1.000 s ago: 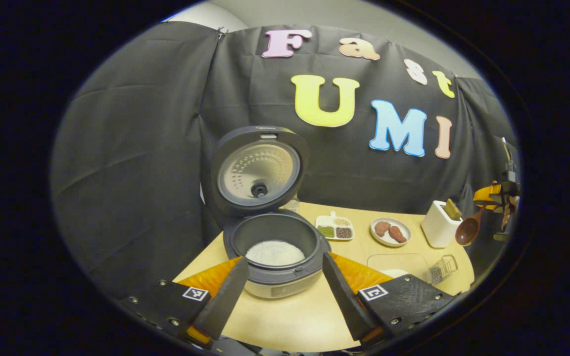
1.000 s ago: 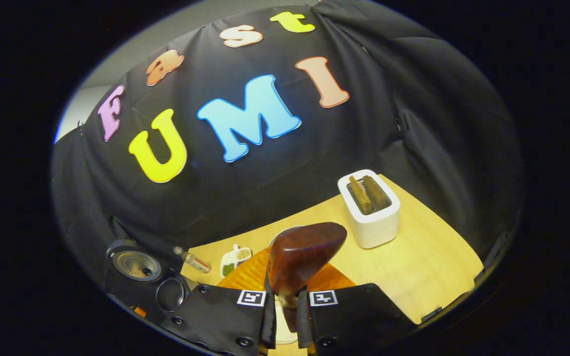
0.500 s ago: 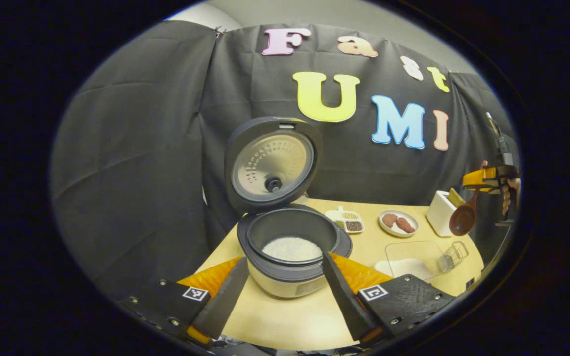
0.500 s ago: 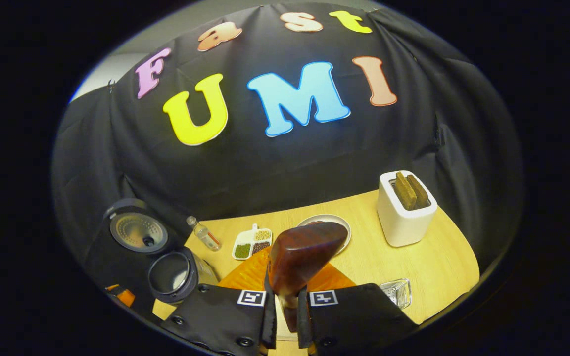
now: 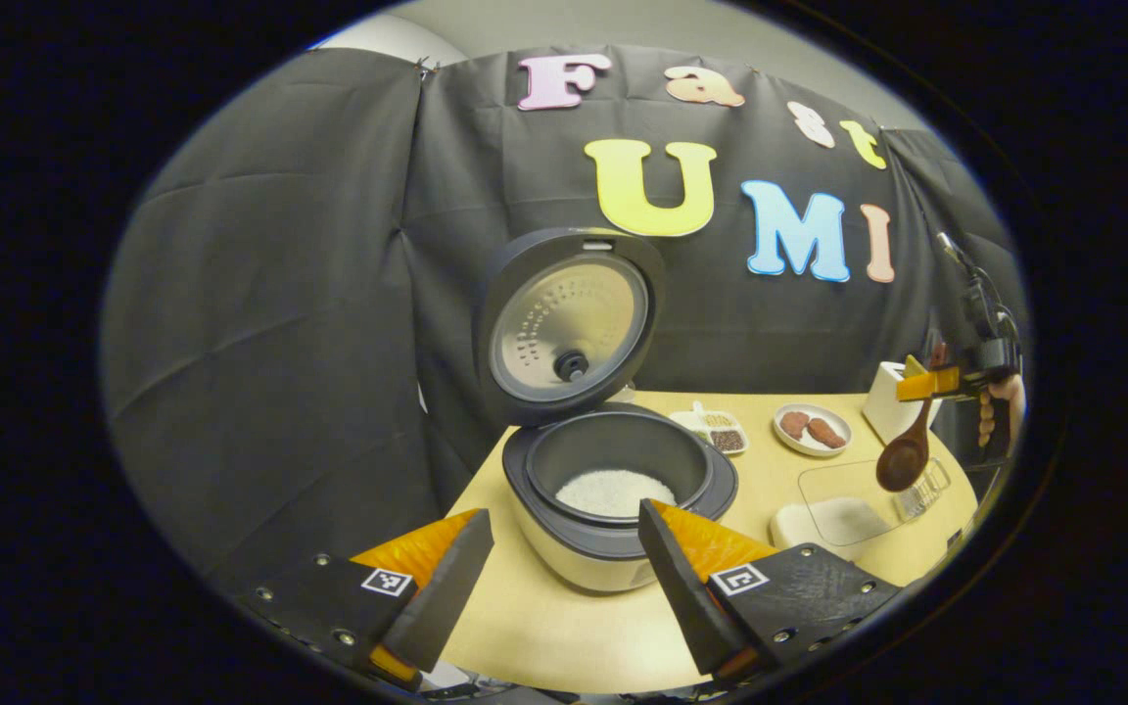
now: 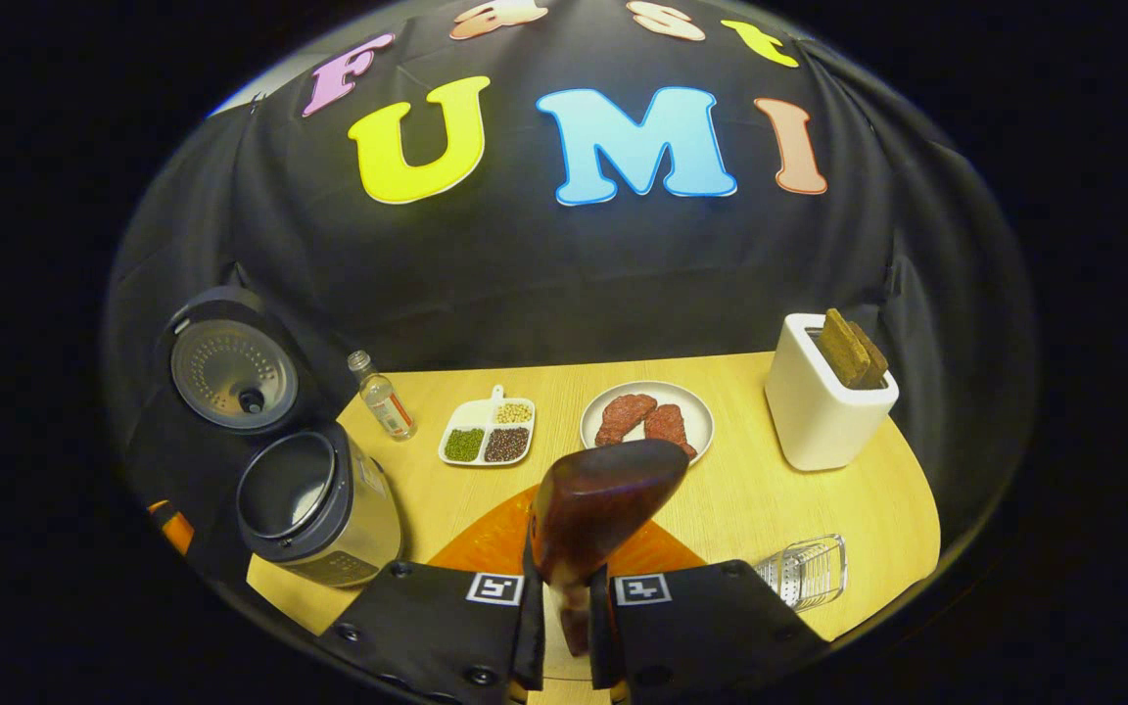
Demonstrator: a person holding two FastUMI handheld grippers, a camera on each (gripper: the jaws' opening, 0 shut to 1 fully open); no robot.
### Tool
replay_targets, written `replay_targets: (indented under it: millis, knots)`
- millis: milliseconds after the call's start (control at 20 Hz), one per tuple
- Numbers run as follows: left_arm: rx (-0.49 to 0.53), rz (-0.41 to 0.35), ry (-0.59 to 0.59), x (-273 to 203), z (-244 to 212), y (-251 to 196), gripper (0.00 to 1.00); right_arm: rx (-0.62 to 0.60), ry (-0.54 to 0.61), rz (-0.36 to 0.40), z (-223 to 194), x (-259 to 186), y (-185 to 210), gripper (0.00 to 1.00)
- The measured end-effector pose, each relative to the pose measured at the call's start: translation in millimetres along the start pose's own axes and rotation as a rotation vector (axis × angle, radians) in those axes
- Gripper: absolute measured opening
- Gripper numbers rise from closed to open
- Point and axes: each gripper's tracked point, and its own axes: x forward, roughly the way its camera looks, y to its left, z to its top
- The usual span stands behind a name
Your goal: Close the left gripper, press the button to open the rice cooker; take a wooden spoon from the chopstick holder with the right hand, scoop a spoonful of rice and pour it into the rice cooker, then put the wooden spoon back into the chopstick holder.
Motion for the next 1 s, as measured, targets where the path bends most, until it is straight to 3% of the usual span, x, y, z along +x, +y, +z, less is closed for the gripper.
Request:
replay_targets:
  millis: [250, 450, 650, 800, 1000]
  knots:
    - [-0.038, -0.016, 0.02, 6.6, -10.6, 0.5, 0.95, -0.081, 0.068, -0.067, -34.6, 19.9, -9.3, 0.2]
    - [-0.053, -0.029, 0.026, 4.9, -20.0, -2.8, 0.93, -0.125, 0.127, -0.086, -60.3, 35.8, -7.4, 0.17]
    - [-0.083, 0.0, 0.038, 0.2, -28.1, 9.0, 0.93, -0.168, 0.165, -0.095, -84.2, 43.1, -2.8, 0.2]
    - [-0.105, 0.031, 0.049, -5.3, -36.6, 21.5, 0.94, -0.123, 0.185, -0.083, -90.0, 47.7, 7.4, 0.17]
    - [-0.14, 0.062, 0.066, -13.3, -46.7, 32.9, 0.93, 0.066, 0.253, -0.008, -105.9, 52.6, 33.8, 0.2]
